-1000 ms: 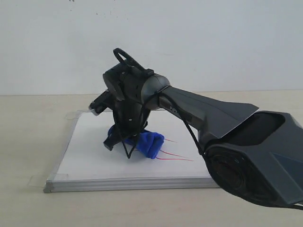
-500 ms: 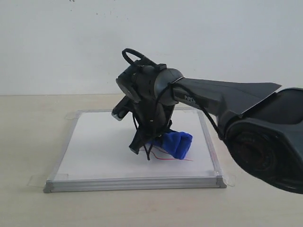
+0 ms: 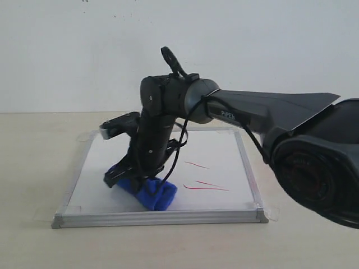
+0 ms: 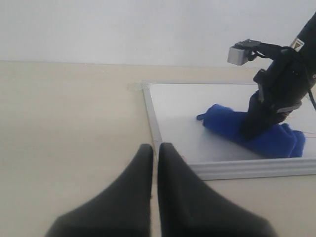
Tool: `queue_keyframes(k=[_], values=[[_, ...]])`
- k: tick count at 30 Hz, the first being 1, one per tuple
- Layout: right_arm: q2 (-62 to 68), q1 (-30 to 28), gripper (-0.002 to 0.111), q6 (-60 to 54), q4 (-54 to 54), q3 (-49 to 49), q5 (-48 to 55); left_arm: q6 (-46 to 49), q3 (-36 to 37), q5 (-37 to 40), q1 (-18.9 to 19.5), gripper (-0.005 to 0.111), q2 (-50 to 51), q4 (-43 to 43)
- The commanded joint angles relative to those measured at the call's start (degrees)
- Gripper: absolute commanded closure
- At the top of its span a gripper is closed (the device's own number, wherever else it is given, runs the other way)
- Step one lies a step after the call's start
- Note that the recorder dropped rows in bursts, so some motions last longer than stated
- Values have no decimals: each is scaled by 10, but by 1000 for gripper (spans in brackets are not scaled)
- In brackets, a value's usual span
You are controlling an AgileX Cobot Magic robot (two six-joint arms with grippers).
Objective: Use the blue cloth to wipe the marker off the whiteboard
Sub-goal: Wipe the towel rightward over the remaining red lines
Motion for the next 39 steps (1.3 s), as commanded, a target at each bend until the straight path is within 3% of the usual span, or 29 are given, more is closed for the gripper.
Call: queue_keyframes(k=[1,3,9,12,15,20,25,28,31,39], values=[[4,10,109,-47,28,4,-2,3,2,1,0,103,-2,3],[4,3,109,-23,-32,4,12,3,2,1,0,103,-2,3],[4,-19,109,140,-356,4,82,3,2,1,0,103,-2,3],[4,-39,109,208,-443,4,100,3,2,1,0,103,-2,3],[4,-52,109,235,-433,4,100,3,2,1,0,103,-2,3],[4,-45,109,214,-304,4,56,3,2,1,0,103,-2,3],[4,-30,109,19,-96,4,-31,3,2,1,0,103,-2,3],[4,-29,109,-58,-45,4,-49,3,2,1,0,103,-2,3],[4,-31,109,-54,-70,4,-50,3,2,1,0,103,-2,3],[4,-35,109,235,-440,4,-9,3,2,1,0,103,-2,3]])
